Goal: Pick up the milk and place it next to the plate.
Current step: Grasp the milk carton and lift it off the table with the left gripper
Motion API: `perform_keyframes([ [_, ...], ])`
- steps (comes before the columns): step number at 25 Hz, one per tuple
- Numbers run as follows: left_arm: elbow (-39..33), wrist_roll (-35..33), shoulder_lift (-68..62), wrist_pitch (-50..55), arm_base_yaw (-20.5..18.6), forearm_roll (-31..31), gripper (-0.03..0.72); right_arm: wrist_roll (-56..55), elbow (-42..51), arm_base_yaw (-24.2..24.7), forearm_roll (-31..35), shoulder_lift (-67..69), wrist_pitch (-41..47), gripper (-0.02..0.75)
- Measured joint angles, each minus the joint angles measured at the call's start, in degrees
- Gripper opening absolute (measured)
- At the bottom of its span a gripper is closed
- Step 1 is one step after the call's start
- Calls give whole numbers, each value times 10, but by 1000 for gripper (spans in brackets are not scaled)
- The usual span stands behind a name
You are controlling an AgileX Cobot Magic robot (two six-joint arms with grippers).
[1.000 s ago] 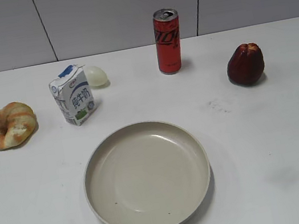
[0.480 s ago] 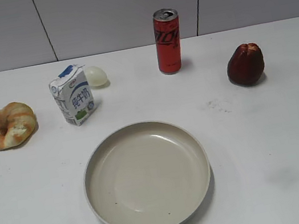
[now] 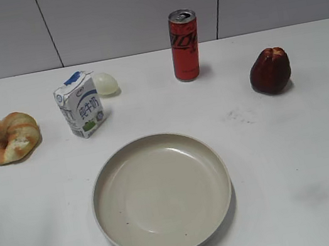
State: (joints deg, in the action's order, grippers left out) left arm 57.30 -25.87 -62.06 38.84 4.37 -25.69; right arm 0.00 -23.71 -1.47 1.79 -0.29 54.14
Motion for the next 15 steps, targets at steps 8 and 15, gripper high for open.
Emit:
perform_keyframes([
  [8, 224, -28, -268, 80, 112, 50, 626, 0, 0, 0, 0, 0, 0, 459],
  [15, 323, 2, -430, 125, 151, 106, 626, 0, 0, 0, 0, 0, 0, 459],
])
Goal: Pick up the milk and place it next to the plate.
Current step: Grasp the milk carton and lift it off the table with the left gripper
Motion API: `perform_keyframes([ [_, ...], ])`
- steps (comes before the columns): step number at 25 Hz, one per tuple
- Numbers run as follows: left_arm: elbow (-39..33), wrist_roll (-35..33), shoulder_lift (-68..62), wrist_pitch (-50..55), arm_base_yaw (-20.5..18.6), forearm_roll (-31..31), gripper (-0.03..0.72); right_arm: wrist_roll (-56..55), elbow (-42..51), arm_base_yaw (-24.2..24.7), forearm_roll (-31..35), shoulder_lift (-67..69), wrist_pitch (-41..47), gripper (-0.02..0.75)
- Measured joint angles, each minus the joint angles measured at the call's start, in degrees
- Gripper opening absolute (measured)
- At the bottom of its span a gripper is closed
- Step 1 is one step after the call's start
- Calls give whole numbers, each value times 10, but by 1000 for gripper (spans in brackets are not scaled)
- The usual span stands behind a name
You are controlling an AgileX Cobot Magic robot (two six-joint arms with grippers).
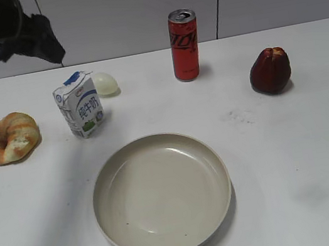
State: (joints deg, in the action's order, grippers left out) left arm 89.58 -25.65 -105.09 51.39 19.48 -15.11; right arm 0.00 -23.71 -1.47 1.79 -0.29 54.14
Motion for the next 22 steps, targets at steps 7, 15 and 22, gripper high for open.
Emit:
perform_keyframes([
  [7, 29, 3, -95, -10, 0, 13, 627, 0, 0, 0, 0, 0, 0, 459],
  [15, 29, 3, -154, -57, 0, 13, 625, 0, 0, 0, 0, 0, 0, 459],
  [22, 29, 3, -187, -77, 0, 13, 529, 0, 0, 0, 0, 0, 0, 459],
])
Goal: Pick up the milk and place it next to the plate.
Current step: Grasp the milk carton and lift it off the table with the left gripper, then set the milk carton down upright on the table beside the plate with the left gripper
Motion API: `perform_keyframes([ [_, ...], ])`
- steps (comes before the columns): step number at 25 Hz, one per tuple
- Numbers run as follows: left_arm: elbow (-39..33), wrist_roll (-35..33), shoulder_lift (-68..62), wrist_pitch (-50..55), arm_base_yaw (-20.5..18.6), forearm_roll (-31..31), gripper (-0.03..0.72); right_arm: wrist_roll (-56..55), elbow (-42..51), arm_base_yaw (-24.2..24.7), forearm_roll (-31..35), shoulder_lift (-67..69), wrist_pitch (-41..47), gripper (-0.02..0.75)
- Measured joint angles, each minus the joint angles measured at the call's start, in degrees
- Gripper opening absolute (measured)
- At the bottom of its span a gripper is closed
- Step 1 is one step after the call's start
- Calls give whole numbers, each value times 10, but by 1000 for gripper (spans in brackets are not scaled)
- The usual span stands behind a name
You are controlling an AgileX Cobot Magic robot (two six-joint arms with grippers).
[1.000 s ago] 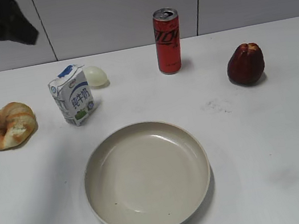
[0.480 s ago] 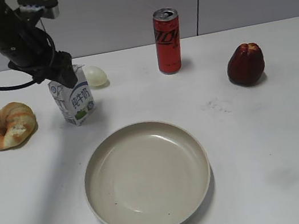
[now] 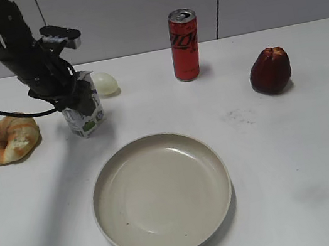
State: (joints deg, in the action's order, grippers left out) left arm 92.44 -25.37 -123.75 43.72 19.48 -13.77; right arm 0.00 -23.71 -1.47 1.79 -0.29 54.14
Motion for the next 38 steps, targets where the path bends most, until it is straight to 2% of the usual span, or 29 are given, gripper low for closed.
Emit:
perform_keyframes([
  [6, 0, 0, -4, -5, 1, -2, 351, 0, 0, 0, 0, 0, 0, 459],
  [8, 0, 0, -4, -5, 1, -2, 316, 0, 0, 0, 0, 0, 0, 459],
  [20, 12, 0, 29, 52, 2, 0, 307, 0, 0, 0, 0, 0, 0, 459],
  [23, 16, 0, 62, 59, 15, 2, 307, 0, 0, 0, 0, 0, 0, 459],
  [29, 18, 8, 107, 93, 87, -13, 307, 0, 0, 0, 0, 0, 0, 459],
  [33, 18, 30, 109, 103, 162, -33, 307, 0, 0, 0, 0, 0, 0, 459],
  [38, 18, 93, 109, 70, 261, -39, 307, 0, 0, 0, 0, 0, 0, 459],
])
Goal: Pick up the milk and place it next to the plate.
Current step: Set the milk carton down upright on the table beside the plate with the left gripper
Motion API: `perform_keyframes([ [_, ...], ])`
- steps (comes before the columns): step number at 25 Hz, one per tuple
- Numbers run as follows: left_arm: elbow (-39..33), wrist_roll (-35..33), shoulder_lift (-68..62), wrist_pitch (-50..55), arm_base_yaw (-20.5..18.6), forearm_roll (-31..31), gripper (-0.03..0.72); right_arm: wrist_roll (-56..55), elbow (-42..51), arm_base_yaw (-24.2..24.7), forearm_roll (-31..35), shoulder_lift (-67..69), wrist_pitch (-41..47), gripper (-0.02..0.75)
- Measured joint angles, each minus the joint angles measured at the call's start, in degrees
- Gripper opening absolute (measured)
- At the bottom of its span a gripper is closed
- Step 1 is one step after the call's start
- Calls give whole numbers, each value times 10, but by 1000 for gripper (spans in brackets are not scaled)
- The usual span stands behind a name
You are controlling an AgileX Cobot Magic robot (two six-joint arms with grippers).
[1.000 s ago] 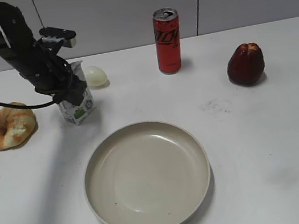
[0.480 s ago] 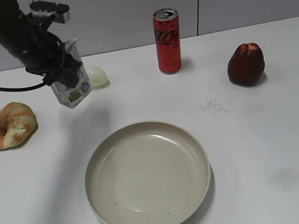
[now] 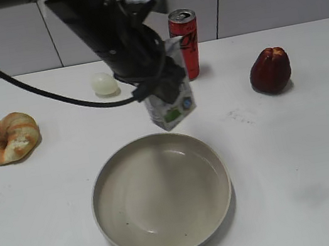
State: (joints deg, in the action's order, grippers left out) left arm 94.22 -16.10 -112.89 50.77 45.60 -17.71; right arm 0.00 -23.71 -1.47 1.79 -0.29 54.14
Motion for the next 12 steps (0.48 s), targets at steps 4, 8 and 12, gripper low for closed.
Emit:
perform_keyframes([
  [4, 0, 53, -2, -41, 62, -10, 307, 0, 0, 0, 0, 0, 0, 459],
  [8, 0, 107, -11, -80, 101, -18, 307, 0, 0, 0, 0, 0, 0, 459],
  [12, 0, 210, -45, -88, 112, -21, 307, 0, 0, 0, 0, 0, 0, 459],
])
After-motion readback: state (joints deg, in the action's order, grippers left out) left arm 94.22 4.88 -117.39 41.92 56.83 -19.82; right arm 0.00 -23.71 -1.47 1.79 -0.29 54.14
